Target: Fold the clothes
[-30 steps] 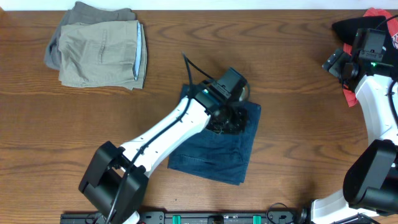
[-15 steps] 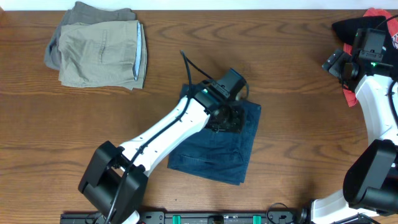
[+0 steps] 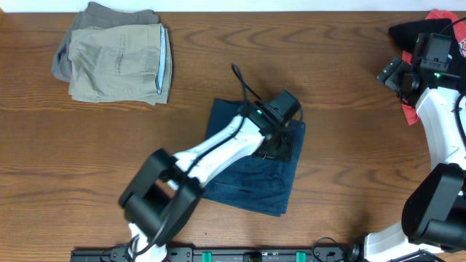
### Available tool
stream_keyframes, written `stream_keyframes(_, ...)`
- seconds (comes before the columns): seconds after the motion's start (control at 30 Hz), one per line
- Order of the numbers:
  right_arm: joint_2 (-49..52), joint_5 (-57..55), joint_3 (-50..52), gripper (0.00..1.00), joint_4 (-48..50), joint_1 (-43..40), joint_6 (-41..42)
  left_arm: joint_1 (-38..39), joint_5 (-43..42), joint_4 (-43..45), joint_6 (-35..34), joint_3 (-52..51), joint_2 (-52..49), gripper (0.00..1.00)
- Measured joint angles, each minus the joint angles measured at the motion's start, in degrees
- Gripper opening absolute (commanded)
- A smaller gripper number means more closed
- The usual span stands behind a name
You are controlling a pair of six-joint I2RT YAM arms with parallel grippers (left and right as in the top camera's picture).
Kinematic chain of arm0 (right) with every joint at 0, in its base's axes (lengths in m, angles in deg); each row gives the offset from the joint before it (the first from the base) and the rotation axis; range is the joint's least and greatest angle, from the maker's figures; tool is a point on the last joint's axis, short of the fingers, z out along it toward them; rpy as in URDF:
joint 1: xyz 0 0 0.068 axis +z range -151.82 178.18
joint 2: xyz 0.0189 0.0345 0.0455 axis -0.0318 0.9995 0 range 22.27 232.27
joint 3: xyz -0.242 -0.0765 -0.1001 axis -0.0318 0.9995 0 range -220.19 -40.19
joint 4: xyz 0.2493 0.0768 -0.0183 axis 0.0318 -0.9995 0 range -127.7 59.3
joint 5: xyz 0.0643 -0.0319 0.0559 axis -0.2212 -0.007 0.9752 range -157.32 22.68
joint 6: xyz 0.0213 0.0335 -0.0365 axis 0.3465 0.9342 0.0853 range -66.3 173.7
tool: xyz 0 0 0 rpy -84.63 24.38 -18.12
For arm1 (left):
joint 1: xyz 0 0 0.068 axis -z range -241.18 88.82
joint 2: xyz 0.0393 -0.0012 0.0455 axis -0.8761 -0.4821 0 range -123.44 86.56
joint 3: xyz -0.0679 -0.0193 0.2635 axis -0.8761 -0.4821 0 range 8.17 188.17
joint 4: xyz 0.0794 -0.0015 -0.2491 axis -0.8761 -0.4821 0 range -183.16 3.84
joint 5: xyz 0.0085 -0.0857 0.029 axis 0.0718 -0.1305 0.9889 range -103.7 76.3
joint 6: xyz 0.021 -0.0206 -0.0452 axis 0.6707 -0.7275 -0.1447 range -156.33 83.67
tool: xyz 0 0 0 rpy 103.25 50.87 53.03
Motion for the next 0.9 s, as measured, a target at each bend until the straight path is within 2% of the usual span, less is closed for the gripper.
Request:
stream_keyframes(0.13,0.0,0.0,0.0,0.99,0.0,0.0,0.0,1.1,2.1,0.1,0.3,0.0,-2.9,0.58)
stream_keyframes(0.63,0.0,0.0,0.0,0.99,0.0,0.0,0.0,8.3,12.6,2.1,0.2,0.0,-2.9,0.58)
stream_keyframes(0.9,0.0,0.0,0.0,0.99,0.0,0.0,0.0,8.7,17.5,2.1,0.0,0.0,-2.9,0.57)
